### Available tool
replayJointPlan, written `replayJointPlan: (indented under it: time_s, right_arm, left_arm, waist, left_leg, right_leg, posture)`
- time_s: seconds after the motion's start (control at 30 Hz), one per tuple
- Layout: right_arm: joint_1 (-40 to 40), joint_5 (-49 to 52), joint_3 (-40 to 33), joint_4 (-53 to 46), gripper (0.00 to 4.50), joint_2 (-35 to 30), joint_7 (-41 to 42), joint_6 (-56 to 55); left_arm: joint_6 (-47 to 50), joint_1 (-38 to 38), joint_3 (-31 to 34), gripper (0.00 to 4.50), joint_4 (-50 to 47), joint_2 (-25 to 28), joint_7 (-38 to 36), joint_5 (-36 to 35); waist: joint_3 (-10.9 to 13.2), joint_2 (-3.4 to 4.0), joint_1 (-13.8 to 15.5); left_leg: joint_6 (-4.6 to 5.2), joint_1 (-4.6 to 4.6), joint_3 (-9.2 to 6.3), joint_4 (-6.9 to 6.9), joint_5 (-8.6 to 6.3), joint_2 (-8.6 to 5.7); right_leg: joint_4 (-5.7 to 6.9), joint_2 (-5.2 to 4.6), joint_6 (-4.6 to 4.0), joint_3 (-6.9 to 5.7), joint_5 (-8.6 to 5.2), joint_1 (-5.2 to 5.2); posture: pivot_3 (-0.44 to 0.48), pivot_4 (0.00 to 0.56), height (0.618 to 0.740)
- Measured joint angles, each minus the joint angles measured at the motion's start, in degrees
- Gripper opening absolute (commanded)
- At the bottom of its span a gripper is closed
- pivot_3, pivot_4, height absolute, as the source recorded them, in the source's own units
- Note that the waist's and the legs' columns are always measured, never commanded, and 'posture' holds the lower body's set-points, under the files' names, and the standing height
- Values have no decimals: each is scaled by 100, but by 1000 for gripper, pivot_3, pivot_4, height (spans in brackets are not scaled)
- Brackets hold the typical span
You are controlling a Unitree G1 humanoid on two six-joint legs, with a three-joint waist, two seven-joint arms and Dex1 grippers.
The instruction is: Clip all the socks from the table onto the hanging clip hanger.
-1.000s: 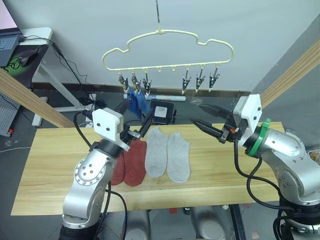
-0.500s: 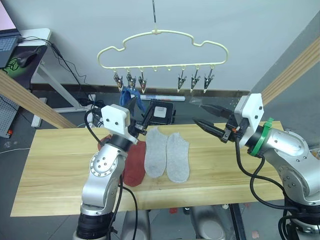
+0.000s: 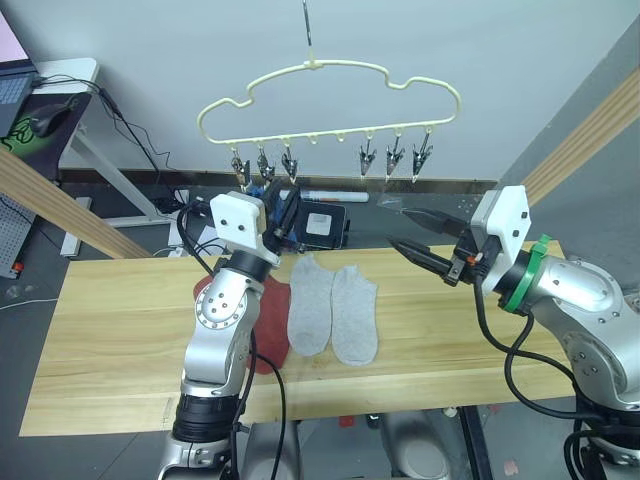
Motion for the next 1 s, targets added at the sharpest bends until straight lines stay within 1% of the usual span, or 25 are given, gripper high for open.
replayJointPlan:
  time_s: [0.4,0.6,1.0]
  right_arm:
    - [0,1,6,0,2155,-39,-89,0]
    - [0,-1,12,0,2155,-47,-100,-4]
    - [0,-12,26,2,2155,-47,-102,-31]
  left_arm:
    - [-31,-396,31,1393,394,-12,0,51]
    - [-120,-591,157,1393,614,0,-9,38]
    - [-192,-709,282,1393,722,18,-39,31]
  waist:
    - [0,0,-1]
    - [0,0,-2]
    - [-1,-1,-2]
  left_leg:
    - [2,2,0,1,2,-1]
    - [2,2,0,2,2,-1]
    - [2,1,-1,1,2,-1]
  right_leg:
    - [0,0,2,0,1,4]
    - [-1,0,3,-1,1,3]
    - [-1,-1,3,-2,2,3]
  posture:
    - [-221,339,740]
    - [-222,334,740]
    - [-217,323,740]
